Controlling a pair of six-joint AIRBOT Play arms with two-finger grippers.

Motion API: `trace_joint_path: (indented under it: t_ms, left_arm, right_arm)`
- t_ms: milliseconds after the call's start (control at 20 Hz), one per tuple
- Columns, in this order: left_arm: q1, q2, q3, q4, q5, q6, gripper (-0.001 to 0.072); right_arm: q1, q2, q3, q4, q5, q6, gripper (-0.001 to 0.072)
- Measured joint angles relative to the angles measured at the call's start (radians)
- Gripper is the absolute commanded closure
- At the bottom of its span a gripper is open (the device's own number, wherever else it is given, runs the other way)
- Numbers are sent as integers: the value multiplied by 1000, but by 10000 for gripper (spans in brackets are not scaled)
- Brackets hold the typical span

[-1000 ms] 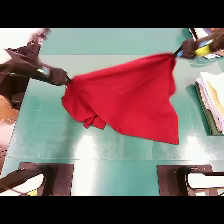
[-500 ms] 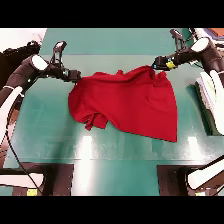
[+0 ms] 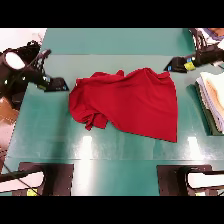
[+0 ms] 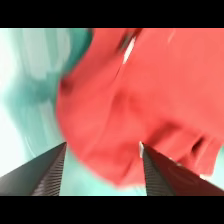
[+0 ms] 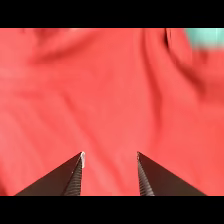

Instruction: Fold the shirts.

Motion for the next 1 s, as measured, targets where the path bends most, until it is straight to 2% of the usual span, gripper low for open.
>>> trace_joint_path:
  t_ms: [150,350,700,750,800,850,1000]
  left_arm:
    - [18,105,-229,-39,37,-32,154]
    - [26,205,-506,-197,161,-55,154]
    - [15,242,-700,-446,367,-42,157]
    - [3,243,-706,-461,396,-39,259]
    - [-13,243,-713,-467,430,-37,535]
    - [-23,243,-716,-467,454,-35,671]
    - [-40,245,-702,-488,489,-32,682]
  right_arm:
    - [-19,126,-173,2,-15,-5,323]
    - [-28,252,-341,3,-60,-9,323]
    - [-31,342,-448,4,-98,-10,324]
    - [-31,344,-452,3,-100,-10,324]
    - [-31,348,-455,3,-100,-10,324]
    - [-32,350,-457,4,-96,-10,324]
    - [-64,352,-460,2,-43,-10,324]
